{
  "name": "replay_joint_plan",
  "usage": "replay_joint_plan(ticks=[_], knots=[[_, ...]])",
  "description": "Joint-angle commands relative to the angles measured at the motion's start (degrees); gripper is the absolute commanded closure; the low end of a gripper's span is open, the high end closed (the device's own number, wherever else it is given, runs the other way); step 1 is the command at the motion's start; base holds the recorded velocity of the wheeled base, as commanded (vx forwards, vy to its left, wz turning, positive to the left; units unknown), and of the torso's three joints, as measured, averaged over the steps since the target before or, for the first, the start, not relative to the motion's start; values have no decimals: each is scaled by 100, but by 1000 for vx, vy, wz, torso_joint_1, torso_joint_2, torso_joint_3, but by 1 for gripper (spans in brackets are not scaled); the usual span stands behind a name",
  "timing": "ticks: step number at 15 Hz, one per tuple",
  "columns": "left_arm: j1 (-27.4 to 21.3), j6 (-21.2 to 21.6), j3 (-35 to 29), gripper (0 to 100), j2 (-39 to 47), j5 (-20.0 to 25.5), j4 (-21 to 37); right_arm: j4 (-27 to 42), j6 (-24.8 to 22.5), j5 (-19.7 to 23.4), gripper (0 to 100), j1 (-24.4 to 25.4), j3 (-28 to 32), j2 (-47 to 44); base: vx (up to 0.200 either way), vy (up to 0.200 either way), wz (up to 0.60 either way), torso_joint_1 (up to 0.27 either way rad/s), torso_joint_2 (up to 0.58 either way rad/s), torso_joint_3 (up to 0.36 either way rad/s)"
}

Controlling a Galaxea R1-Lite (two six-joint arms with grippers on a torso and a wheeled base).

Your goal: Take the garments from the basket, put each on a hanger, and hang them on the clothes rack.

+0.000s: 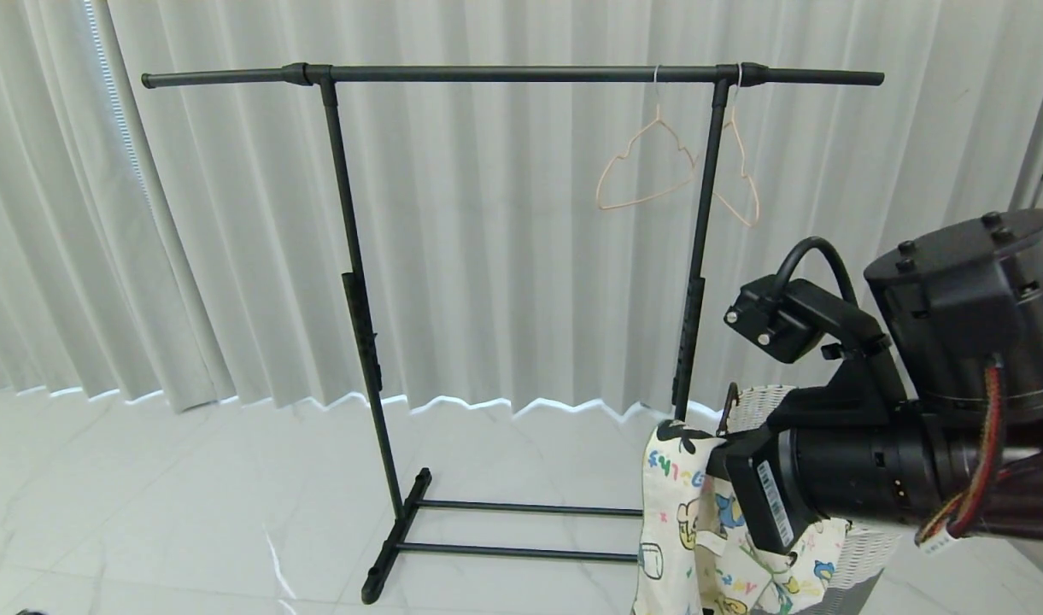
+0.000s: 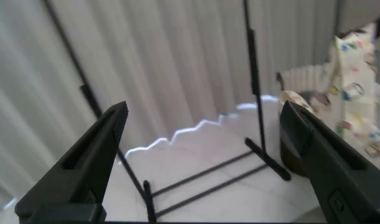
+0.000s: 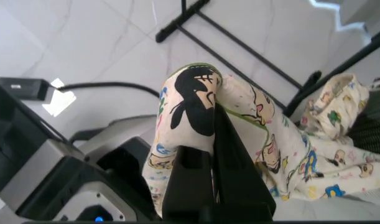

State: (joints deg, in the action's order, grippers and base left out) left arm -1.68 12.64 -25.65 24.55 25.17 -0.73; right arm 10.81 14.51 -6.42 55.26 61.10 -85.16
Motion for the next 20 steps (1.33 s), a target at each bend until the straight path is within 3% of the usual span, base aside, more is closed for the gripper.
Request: replay_joint_plan(ticks=[1, 5, 7, 8, 9, 10, 11, 12, 14, 16, 20], knots=[[-939, 494, -1065, 0, 2423, 576, -15, -141, 0, -8, 100, 2, -2, -27, 0, 0, 0, 0, 0, 0], [-2504, 476, -1707, 0, 4145, 524, -85, -651, 0, -8, 100, -200, 7, -35, 0, 0, 0, 0, 0, 0], [-3119, 195, -1865, 0, 4796, 409, -401, -659, 0, -8, 100, -323, 25, -27, 0, 0, 0, 0, 0, 0], [-3620, -324, -1997, 0, 5244, 84, -858, -703, 0, -8, 100, -349, 25, -18, 0, 0, 0, 0, 0, 0], [-4077, -869, -2067, 0, 5657, -566, -1368, -782, 8, -8, 100, -358, 16, -9, 0, 0, 0, 0, 0, 0], [-4551, -1273, -2041, 0, 6035, -1515, -1834, -809, 8, -8, 100, -358, 16, 0, 0, 0, 0, 0, 0, 0], [-4938, -1405, -2032, 0, 6387, -2412, -2010, -809, 8, -8, 100, -384, 16, 0, 0, 0, 0, 0, 0, 0], [-5263, -1431, -2023, 0, 6606, -2790, -2010, -818, 8, -8, 100, -402, 16, 9, 0, 0, 0, 0, 0, 0], [-5808, -1686, -1926, 0, 6888, -2825, -2010, -826, 17, 1, 100, -481, 16, 17, 0, 0, 0, 0, 0, 0], [-6081, -2020, -1900, 0, 7090, -2843, -2010, -826, 8, 1, 100, -534, 16, 44, 0, 0, 0, 0, 0, 0], [-5852, -2292, -1689, 0, 7556, -3247, -2019, -879, 17, 10, 100, -543, -2, 158, 0, 0, 0, 0, 0, 0]])
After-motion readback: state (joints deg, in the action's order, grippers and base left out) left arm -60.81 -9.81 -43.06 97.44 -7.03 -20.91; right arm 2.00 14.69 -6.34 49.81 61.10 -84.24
